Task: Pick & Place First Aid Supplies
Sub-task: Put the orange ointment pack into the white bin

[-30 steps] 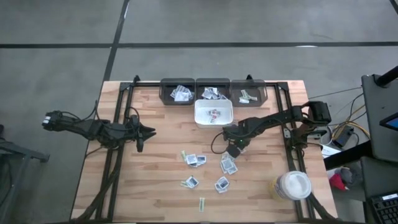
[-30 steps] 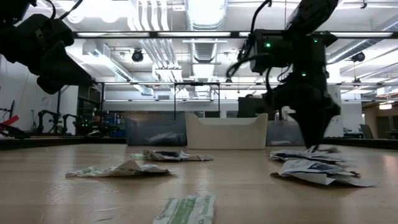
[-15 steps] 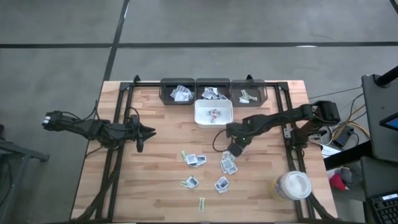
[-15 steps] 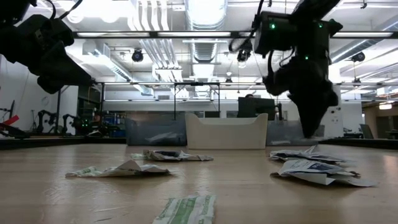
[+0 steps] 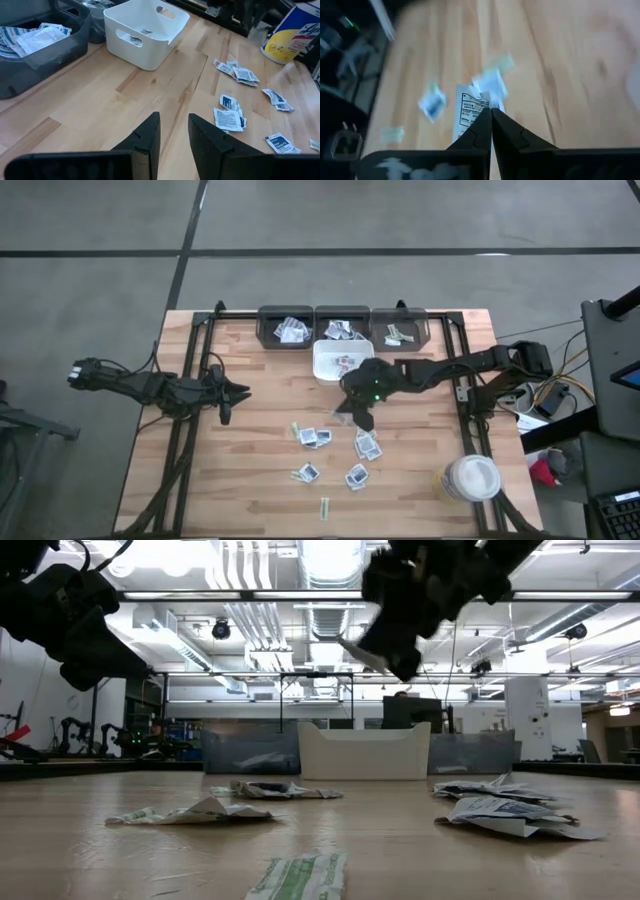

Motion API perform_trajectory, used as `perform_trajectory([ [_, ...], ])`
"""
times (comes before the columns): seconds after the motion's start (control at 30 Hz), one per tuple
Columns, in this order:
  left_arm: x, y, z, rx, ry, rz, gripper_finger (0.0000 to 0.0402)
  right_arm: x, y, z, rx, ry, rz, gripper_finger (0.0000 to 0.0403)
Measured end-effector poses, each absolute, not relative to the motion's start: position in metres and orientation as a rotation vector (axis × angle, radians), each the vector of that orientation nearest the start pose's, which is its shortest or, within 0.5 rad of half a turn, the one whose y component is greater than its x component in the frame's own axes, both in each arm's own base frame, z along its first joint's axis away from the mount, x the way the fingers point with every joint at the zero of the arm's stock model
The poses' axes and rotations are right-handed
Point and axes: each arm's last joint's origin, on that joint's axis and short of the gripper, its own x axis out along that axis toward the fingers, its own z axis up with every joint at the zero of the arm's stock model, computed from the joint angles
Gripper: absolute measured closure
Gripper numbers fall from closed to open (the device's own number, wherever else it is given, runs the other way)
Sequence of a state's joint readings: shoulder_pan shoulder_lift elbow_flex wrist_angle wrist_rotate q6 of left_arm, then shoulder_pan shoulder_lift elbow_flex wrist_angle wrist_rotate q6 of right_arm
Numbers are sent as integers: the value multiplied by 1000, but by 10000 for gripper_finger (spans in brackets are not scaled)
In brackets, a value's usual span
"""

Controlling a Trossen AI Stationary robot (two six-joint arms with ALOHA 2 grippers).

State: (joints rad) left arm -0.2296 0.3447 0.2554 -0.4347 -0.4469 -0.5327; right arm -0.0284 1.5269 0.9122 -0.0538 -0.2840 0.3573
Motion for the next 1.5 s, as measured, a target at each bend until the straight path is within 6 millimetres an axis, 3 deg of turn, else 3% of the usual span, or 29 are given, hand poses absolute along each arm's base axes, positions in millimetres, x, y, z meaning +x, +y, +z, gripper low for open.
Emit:
perform_trajectory([
  [0.13,102,-11,184,-346,423,337,307,328,-12,230,415,509,105,395],
  [0.3,102,-11,184,-348,423,337,307,332,-32,247,336,419,-210,395],
  [0.5,102,-11,184,-348,423,337,307,332,-57,266,156,637,-467,394],
  [0.73,102,-11,184,-348,423,337,307,347,-83,278,-15,985,-427,394],
  [0.9,102,-11,184,-348,423,337,307,366,-103,262,-18,1177,-261,394],
  [1.13,102,-11,184,-348,423,337,307,385,-126,222,-35,1355,-168,394],
  [1.33,102,-11,184,-352,422,338,307,393,-136,199,-57,1421,-128,394],
  [1.5,102,-11,184,-352,422,338,307,393,-141,196,-58,1419,-131,394],
])
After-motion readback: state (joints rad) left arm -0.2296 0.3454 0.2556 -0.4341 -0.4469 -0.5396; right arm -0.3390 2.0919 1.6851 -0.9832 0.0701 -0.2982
